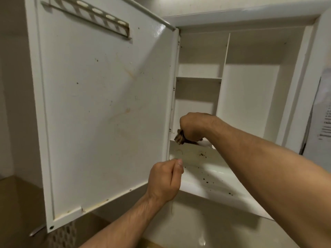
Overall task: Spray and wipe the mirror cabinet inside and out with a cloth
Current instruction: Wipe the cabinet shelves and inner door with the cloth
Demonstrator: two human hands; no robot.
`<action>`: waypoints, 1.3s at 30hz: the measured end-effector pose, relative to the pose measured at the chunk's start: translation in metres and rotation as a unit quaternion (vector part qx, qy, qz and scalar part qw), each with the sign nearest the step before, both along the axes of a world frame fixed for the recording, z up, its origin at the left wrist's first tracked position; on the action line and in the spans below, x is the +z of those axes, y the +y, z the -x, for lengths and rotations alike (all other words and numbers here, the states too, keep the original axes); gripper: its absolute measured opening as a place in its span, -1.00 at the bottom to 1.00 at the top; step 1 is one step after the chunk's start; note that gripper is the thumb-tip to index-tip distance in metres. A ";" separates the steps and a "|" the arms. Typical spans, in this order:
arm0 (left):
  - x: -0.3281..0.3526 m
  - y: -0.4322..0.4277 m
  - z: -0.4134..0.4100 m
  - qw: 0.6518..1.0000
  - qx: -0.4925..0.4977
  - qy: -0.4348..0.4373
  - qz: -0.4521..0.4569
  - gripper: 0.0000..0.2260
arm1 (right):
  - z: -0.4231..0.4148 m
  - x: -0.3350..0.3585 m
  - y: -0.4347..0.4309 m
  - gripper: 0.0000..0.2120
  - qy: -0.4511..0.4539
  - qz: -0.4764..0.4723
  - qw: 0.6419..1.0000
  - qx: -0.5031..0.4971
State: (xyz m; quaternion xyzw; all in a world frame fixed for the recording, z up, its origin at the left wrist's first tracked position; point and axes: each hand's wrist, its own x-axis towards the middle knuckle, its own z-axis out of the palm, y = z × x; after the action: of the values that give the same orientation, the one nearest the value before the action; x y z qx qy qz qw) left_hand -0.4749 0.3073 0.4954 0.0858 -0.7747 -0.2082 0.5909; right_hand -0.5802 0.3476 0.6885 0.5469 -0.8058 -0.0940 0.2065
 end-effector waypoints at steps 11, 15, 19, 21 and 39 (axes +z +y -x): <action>-0.016 0.005 0.001 0.999 -0.013 -0.029 -0.016 -0.54 | 0.002 -0.007 0.002 -0.65 -0.037 -0.086 0.996 -0.005; -0.020 0.008 -0.003 0.999 -0.015 -0.028 -0.018 -0.54 | -0.015 -0.001 0.005 -0.55 0.160 -0.230 0.950 -0.136; -0.028 0.005 -0.011 0.998 -0.004 -0.060 -0.013 -0.51 | -0.022 -0.026 0.028 -0.76 0.141 -0.144 0.974 -0.104; -0.028 0.004 -0.010 0.997 0.012 -0.075 -0.012 -0.49 | -0.018 -0.050 0.042 -0.83 0.186 -0.041 0.981 -0.038; -0.026 0.021 0.048 0.971 0.067 -0.229 0.027 -0.47 | 0.047 -0.144 0.131 -0.80 -0.733 0.558 0.378 -0.091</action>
State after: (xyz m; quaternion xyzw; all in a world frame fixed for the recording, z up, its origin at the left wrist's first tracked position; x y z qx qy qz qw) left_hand -0.5224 0.3287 0.4690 0.1675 -0.8871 -0.1221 0.4123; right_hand -0.6271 0.4786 0.5448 0.0872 -0.5584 0.7962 -0.2159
